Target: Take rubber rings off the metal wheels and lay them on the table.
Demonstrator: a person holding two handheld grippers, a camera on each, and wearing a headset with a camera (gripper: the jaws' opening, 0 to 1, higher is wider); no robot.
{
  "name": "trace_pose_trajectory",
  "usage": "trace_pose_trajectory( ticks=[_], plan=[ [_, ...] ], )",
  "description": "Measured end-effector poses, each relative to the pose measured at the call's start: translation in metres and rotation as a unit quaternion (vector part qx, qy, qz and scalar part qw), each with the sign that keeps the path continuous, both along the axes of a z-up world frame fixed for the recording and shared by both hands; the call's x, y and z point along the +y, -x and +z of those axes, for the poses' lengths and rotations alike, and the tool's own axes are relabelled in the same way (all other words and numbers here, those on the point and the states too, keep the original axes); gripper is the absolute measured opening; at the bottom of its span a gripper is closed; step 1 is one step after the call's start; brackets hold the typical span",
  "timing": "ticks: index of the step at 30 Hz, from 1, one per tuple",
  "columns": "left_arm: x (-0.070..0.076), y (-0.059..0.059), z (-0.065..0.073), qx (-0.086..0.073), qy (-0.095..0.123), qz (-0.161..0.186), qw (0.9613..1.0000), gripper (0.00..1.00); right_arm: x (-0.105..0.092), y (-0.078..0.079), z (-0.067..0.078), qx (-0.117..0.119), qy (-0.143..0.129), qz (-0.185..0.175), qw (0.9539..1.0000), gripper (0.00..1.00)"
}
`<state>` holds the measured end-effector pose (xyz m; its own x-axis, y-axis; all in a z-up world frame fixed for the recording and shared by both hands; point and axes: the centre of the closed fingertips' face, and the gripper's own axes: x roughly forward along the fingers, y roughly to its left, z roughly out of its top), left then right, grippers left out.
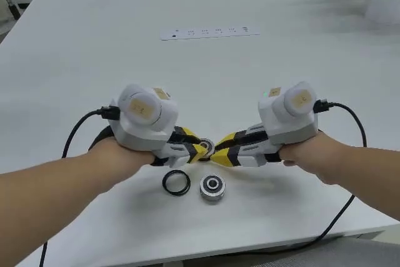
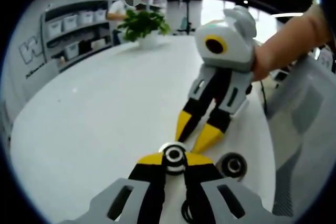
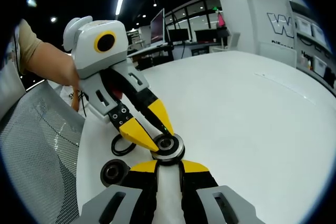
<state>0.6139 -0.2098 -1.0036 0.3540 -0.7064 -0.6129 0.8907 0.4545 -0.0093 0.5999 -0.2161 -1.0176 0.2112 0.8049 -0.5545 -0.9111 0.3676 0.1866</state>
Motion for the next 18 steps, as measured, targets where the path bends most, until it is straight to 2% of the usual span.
trace_pose_trajectory(
  ticks=[10, 11, 12, 13, 18],
  plan=[
    [-0.0004, 0.001, 0.0008, 0.002, -0.002, 0.006, 1.0, 0.13, -0.0017, 0.0007, -0.0007, 0.007, -0.009, -0.005, 0.9999, 0.1],
    [-0.0005, 0.0012, 0.0009, 0.003, -0.002, 0.007, 1.0, 0.13, -0.0019, 0.0007, -0.0008, 0.008, -0.009, -0.007, 0.9999, 0.09],
    [-0.0005, 0.0014, 0.0009, 0.004, -0.001, 0.007, 1.0, 0.13, -0.0044, -0.0021, -0.0025, 0.005, -0.001, -0.017, 0.9998, 0.02],
    [-0.0008, 0.0014, 0.0008, 0.004, -0.001, 0.007, 1.0, 0.13, -0.0027, 0.0005, -0.0009, 0.012, -0.012, -0.013, 0.9998, 0.01],
    [-0.0007, 0.0011, 0.0007, 0.004, -0.001, 0.01, 0.9999, 0.13, -0.0021, 0.0019, -0.0009, 0.022, -0.012, -0.022, 0.9994, 0.01]
  ],
)
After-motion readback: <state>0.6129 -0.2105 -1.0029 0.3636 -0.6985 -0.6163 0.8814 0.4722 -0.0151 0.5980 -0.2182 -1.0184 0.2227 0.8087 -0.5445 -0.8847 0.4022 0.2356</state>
